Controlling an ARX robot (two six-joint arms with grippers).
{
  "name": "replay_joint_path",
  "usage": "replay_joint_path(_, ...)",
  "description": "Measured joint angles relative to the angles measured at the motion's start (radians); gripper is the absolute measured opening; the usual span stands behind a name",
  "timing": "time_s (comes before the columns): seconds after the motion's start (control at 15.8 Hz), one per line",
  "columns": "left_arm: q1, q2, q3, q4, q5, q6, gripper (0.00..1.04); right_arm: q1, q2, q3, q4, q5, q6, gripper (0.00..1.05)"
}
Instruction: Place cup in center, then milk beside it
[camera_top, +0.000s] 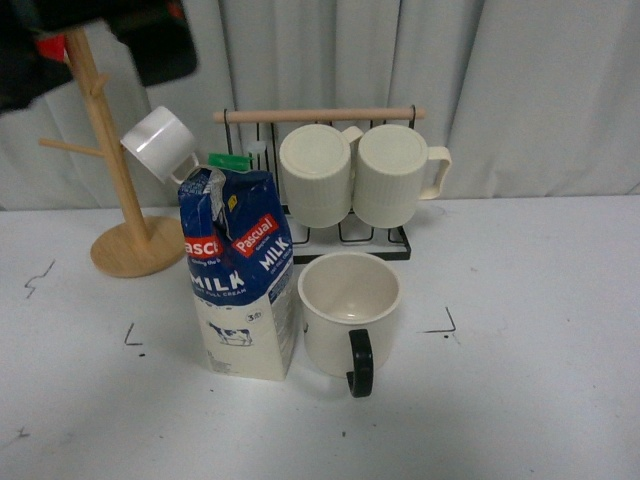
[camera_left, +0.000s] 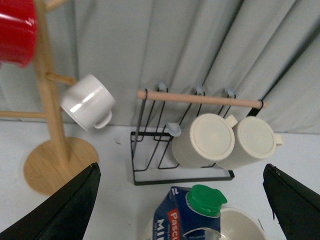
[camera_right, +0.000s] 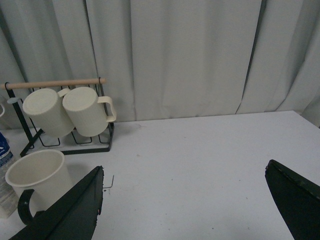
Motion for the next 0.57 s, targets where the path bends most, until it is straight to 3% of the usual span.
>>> replay_joint_path(0.06, 0.056, -0.101, -0.068, 0.102, -0.025, 0.063, 0.9, 0.0, 0.0, 0.0, 0.0, 0.0, 0.0, 0.98)
replay_joint_path(0.13, 0.121, -0.213, -0.132, 0.095, -0.001, 0.13, 0.79, 0.0, 0.0, 0.0, 0.0, 0.0, 0.0, 0.98)
replay_joint_path(0.19, 0.183, -0.343, -0.237, 0.118, 0.021, 0.205, 0.63, 0.0, 0.0, 0.0, 0.0, 0.0, 0.0, 0.98)
replay_joint_path(0.44, 0.22, -0.473, -0.437, 0.146, 0.086, 0.255, 0.12, 0.0, 0.0, 0.0, 0.0, 0.0, 0.0, 0.98)
replay_joint_path(0.51, 0.248, -0.523, -0.468, 0.149, 0.116, 0.256, 0.02, 0.0, 0.0, 0.0, 0.0, 0.0, 0.0, 0.98)
replay_joint_path(0.57, 0.297, -0.558, -0.497, 0.14, 0.16, 0.257, 0.02, 0.0, 0.0, 0.0, 0.0, 0.0, 0.0, 0.98)
